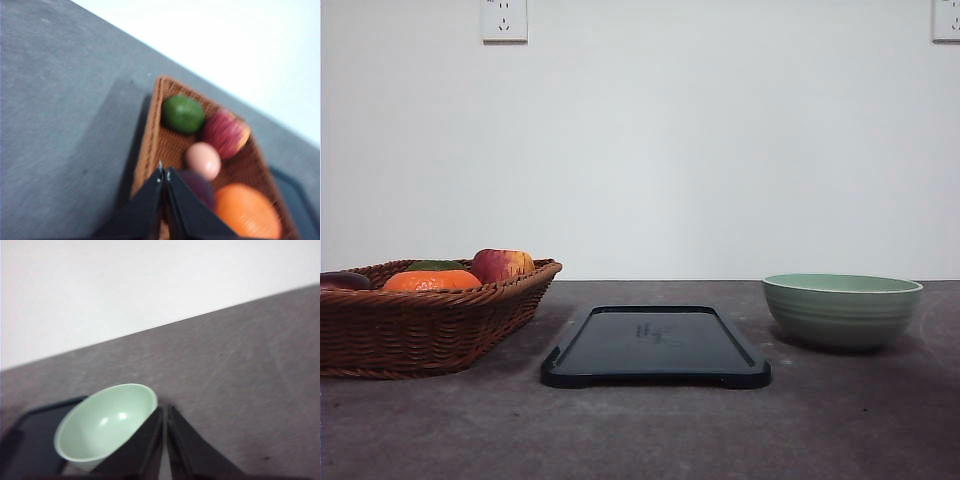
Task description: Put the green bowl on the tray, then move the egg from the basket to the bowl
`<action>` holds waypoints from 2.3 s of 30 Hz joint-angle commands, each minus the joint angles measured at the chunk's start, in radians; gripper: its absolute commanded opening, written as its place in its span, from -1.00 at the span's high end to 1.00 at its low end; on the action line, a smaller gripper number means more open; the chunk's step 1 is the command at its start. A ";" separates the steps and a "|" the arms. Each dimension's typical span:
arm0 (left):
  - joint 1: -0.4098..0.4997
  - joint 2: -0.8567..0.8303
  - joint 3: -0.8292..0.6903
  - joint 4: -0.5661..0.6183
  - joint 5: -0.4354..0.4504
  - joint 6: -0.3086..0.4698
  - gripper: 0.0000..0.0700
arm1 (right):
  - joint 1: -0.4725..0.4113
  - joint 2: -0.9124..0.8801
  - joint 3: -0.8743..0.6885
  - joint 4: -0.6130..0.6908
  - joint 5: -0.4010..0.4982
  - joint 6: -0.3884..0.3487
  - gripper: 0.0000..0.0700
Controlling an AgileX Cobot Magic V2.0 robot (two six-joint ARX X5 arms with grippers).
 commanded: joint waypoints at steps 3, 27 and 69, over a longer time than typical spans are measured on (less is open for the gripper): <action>0.002 -0.001 0.002 0.089 0.014 -0.060 1.00 | 0.000 0.000 -0.003 0.053 -0.017 0.098 0.98; 0.002 0.366 0.509 -0.118 0.021 0.245 1.00 | 0.000 0.416 0.430 0.008 -0.121 -0.142 0.98; -0.125 1.107 0.843 -0.253 0.387 0.477 0.00 | 0.077 1.065 0.760 -0.264 -0.344 -0.255 0.05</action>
